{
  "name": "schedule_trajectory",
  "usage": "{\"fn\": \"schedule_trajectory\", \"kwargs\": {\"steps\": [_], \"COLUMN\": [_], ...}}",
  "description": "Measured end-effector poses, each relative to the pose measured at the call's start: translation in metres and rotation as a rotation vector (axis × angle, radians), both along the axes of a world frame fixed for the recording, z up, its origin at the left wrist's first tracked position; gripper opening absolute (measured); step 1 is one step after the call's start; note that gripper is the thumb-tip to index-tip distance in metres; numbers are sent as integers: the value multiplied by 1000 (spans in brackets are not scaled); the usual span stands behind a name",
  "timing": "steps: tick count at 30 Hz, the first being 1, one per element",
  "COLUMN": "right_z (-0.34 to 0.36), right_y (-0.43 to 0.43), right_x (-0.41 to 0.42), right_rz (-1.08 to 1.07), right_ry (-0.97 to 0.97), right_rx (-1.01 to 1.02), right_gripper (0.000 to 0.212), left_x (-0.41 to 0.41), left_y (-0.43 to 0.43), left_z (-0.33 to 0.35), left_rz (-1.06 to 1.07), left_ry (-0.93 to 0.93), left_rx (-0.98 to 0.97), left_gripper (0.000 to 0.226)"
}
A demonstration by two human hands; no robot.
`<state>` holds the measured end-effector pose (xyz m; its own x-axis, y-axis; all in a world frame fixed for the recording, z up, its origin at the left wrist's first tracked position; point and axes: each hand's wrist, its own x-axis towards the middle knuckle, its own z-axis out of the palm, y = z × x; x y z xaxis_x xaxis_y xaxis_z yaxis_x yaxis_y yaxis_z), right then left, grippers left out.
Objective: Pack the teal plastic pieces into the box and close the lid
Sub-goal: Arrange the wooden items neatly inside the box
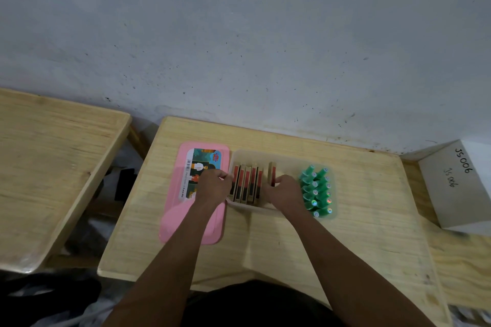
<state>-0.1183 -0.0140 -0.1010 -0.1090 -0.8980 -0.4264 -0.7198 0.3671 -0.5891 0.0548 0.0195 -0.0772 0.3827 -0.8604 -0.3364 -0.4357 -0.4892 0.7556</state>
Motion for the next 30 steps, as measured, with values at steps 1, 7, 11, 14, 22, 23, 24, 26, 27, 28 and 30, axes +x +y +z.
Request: {"fn": "schedule_trajectory", "kwargs": {"steps": [1,7,11,14,22,23,24,26,27,28,30], "right_z": [1,5,4,4,17,17,17,17,16,15,14], "right_y": [0,-3,-9,-22,-52,-53,-53,-53,-52,-51,-49], "right_x": [2,22,28,21,20,21,21,21,20,20,20], "right_rz": [-3,75,171,206,460,457,457,467,463,448,407], "right_ry": [-19,-74,-21,48,171,176,180,191,196,204,220], "right_rx": [-13,18,49,16,85,84,79,64,53,40,20], "right_gripper": [22,16,20,21,36,35,35,33,33,33,32], "left_x": [0,-2,-3,-2,0,0,0,0,0,0,-1], "left_y": [0,0,1,1,-1,-1,-1,-1,-1,-1,-1], "left_z": [0,1,2,2,0,-1,-1,-1,-1,-1,-1], "left_rz": [3,19,31,28,27,23,20,16,14,14,18], "left_ry": [4,14,44,45,41,37,32,19,14,16,21], "left_rx": [0,6,10,21,28,29,31,32,30,31,27], "left_gripper": [23,22,22,22,24,24,25,25,25,25,24]}}
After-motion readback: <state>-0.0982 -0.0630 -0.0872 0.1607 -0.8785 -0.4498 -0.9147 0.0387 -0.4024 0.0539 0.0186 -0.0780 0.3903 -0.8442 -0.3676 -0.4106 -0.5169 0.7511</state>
